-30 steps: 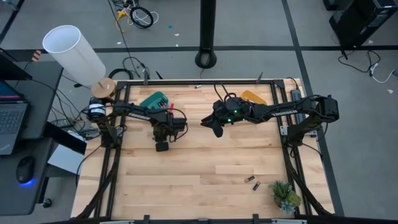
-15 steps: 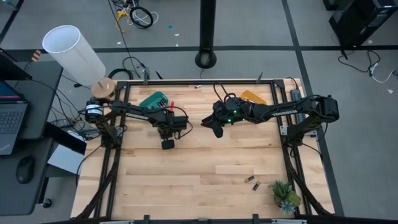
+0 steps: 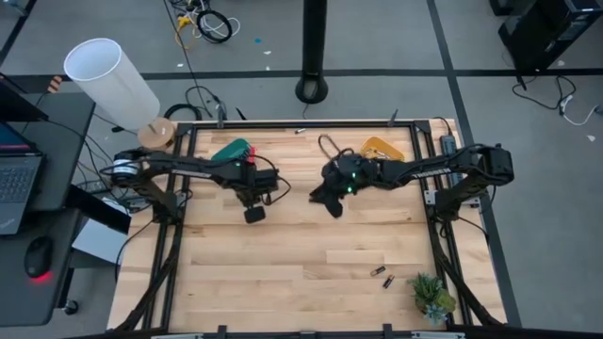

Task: Sort batteries
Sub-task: Put the silver battery into the yellow bin

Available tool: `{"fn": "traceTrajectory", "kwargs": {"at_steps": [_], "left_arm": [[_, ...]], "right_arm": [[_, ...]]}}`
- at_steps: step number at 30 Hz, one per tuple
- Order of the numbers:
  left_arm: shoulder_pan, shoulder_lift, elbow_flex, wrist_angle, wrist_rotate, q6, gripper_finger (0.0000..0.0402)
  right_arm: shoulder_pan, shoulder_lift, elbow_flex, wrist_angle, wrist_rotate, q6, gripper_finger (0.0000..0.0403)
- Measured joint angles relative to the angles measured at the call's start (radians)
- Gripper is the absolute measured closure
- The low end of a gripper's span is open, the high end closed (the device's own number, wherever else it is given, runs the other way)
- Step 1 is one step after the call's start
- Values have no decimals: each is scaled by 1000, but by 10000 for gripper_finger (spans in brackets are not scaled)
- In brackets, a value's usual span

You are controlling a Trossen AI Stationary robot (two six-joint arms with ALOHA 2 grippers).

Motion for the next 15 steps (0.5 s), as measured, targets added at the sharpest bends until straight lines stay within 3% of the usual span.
{"fn": "traceTrajectory", "kwargs": {"at_steps": [5,9,15], "left_arm": [[-95,-203,-82,99,-111,-162,393],[-186,-367,-209,183,-87,-339,393],[-364,-495,-321,151,-91,-636,392]], "right_arm": [[115,39,1,9,151,-111,234],[132,174,49,23,164,-123,216],[160,407,277,60,163,-253,212]]}}
